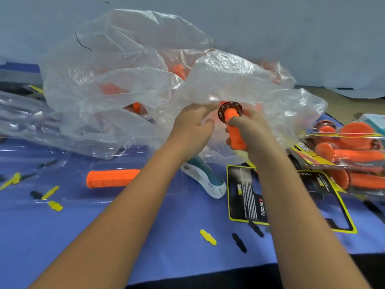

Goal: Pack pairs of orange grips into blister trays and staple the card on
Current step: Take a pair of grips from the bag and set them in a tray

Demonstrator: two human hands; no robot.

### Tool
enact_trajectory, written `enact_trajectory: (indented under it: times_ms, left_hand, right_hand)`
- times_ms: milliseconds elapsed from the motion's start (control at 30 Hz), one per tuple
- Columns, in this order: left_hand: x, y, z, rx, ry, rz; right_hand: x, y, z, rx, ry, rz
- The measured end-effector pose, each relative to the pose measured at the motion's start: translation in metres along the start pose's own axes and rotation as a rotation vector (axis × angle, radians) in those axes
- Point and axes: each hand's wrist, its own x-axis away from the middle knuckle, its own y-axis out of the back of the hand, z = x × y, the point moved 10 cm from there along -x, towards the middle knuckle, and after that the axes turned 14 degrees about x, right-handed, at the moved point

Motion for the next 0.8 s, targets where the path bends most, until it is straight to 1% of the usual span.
enact_trajectory:
  times_ms: [67, 133, 167, 233, 300, 333, 400, 467, 500, 567, 667, 733, 800]
  left_hand:
    - [0.011, 0.000, 0.003, 0.160, 0.108, -0.046]
    - [0.023, -0.005, 0.012, 0.305, 0.233, -0.054]
    - [0.031, -0.010, 0.014, 0.413, 0.265, -0.027]
    - [0.047, -0.017, 0.009, 0.649, 0.240, 0.046]
    - [0.061, -0.008, 0.006, 0.718, 0.148, 0.041]
    - [0.068, 0.002, 0.006, 0.726, 0.105, 0.012]
    - [0.079, 0.027, 0.013, 0.742, 0.046, -0.067]
    - [0.089, 0.054, 0.021, 0.708, 0.028, -0.138]
    - [0.093, 0.067, 0.025, 0.679, 0.020, -0.176]
    - [0.098, 0.094, 0.027, 0.633, -0.024, -0.260]
    - [0.100, 0.124, 0.024, 0.560, -0.111, -0.353]
    - [0.100, 0.137, 0.025, 0.448, -0.143, -0.403]
    - [0.101, 0.147, 0.028, 0.334, -0.178, -0.448]
  right_hand:
    - [0.031, 0.000, -0.011, -0.100, -0.014, -0.154]
    - [0.070, -0.006, -0.010, -0.198, 0.093, -0.318]
    - [0.087, -0.012, -0.009, -0.241, 0.165, -0.373]
    - [0.109, -0.029, -0.007, -0.263, 0.273, -0.414]
    - [0.117, -0.048, -0.002, -0.209, 0.324, -0.379]
    - [0.120, -0.054, 0.002, -0.158, 0.368, -0.365]
    - [0.135, -0.064, 0.018, -0.041, 0.526, -0.375]
    - [0.149, -0.073, 0.030, 0.022, 0.668, -0.398]
    - [0.152, -0.075, 0.034, 0.040, 0.711, -0.419]
    - [0.154, -0.081, 0.044, 0.061, 0.772, -0.434]
    - [0.149, -0.102, 0.068, 0.137, 0.885, -0.358]
    - [0.146, -0.115, 0.080, 0.185, 0.941, -0.338]
    - [0.141, -0.123, 0.085, 0.211, 0.962, -0.353]
